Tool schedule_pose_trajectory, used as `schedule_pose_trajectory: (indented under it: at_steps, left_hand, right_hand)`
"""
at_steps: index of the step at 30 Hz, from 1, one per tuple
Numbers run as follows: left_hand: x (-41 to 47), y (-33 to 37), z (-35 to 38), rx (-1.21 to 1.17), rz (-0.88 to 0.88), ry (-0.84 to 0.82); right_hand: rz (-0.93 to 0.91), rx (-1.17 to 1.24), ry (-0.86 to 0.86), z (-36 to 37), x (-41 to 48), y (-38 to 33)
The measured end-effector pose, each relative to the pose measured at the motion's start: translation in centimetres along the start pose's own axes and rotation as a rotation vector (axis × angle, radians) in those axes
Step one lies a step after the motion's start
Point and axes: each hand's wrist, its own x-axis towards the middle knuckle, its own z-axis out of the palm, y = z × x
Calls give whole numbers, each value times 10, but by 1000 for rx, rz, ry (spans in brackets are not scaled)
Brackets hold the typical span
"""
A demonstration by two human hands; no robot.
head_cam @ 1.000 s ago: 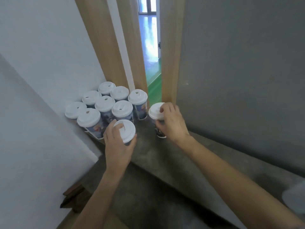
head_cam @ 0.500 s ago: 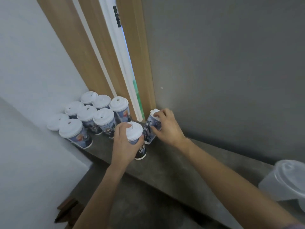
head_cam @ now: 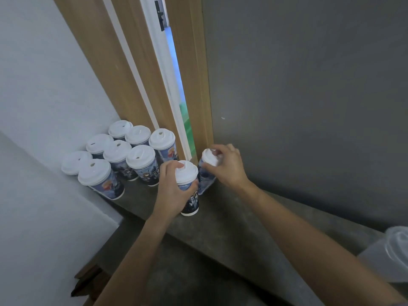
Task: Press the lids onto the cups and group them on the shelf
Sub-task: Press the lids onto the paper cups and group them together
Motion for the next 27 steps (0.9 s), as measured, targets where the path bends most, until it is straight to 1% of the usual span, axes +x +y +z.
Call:
schedule_pose_trajectory:
  at_steps: [2,5,6,9,11,13,16,18,20,23,27]
  left_hand:
    - [-2,0,1,-3,2,15]
    - [-5,-2,0,-7,6,35]
    - [-5,-2,-1,-11,12,35]
    - [-8,1,0,-42,48,15]
    - [-13,8,8,-97,94,-7]
    - [-19,22,23,-172,151,-27]
    - [-24,57,55,-265,269,-91]
    - [-27,81,78,-322,361,-147]
    - [-33,102,99,-365,426,-201]
    - [-45,120,120,-385,462,-283]
    - [-57,127,132,-336,478,-334]
  right_hand:
    - [0,65,-26,9,-3,-3]
    - [-11,81,7,16,-3,-3]
    - [4,84,-13,15,-3,-4]
    - [66,86,-104,1,-7,-8]
    - [62,62,-78,-19,-16,-6]
    - [55,-11,-39,-50,-30,-1]
    - [95,-230,-11,-105,-64,15]
    - [130,-335,29,-136,-93,32]
    - [167,-389,62,-160,-123,50]
    - [206,-417,88,-181,-155,69]
    - [162,-441,114,-187,-170,77]
